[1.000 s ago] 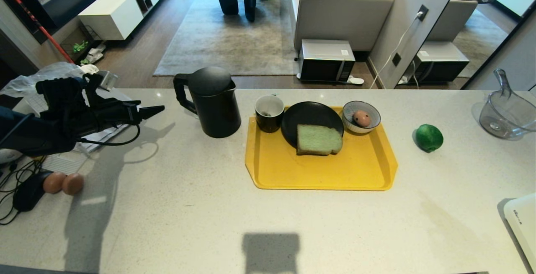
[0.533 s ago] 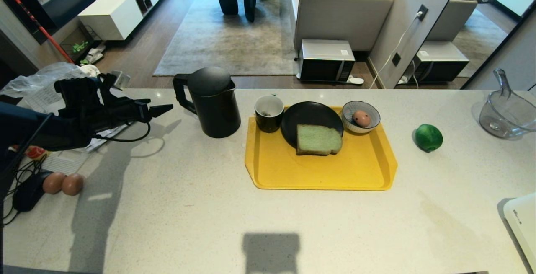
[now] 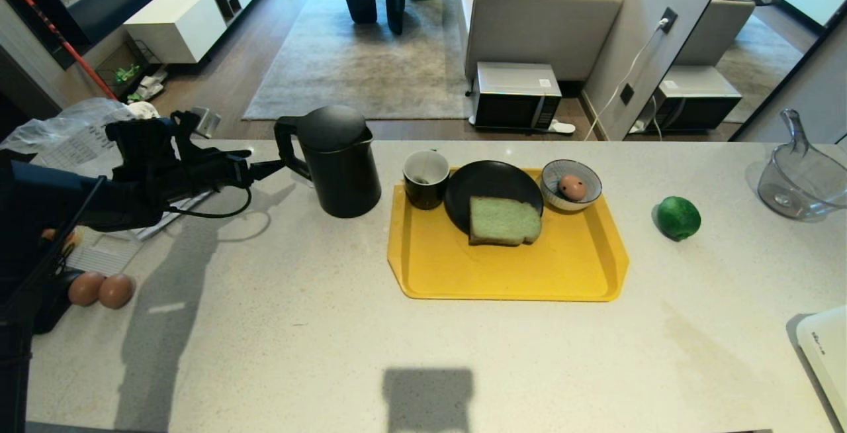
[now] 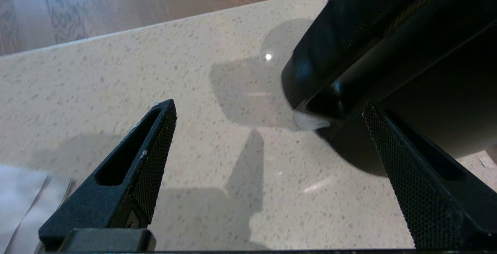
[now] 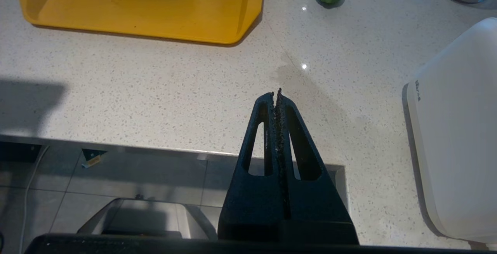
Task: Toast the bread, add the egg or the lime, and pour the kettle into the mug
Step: Pick up the kettle
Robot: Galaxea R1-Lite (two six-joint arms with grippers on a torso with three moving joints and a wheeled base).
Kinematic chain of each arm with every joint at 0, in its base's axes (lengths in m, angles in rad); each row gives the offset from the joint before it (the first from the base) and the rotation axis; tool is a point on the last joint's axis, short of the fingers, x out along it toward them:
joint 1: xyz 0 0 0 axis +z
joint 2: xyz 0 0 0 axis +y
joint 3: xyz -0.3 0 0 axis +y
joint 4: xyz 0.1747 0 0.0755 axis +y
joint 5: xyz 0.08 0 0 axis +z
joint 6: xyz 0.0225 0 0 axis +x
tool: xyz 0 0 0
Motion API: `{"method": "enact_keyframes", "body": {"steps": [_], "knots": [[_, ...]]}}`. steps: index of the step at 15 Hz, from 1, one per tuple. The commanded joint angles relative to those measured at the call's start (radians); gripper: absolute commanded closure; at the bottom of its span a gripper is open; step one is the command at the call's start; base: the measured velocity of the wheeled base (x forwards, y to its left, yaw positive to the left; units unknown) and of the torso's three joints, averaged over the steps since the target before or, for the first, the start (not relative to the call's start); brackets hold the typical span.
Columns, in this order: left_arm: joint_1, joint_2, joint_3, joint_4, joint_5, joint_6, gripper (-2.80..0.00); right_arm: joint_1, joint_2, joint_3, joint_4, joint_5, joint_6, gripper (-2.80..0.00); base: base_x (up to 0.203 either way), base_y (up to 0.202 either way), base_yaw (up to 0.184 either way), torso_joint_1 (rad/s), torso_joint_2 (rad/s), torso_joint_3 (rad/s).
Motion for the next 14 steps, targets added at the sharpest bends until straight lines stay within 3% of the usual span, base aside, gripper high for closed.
{"method": "enact_keyframes", "body": {"steps": [1, 14], "knots": [[-0.009, 0.018, -0.039, -0.003, -0.004, 0.002, -2.8, 0.0, 0.001, 0.0, 0.0, 0.0, 0.0, 0.0, 0.0, 0.0, 0.0, 0.0, 0.0, 0.0], [-0.02, 0.048, -0.12, 0.038, 0.004, 0.021, -2.8, 0.0, 0.001, 0.0, 0.0, 0.0, 0.0, 0.0, 0.0, 0.0, 0.0, 0.0, 0.0, 0.0]]}}
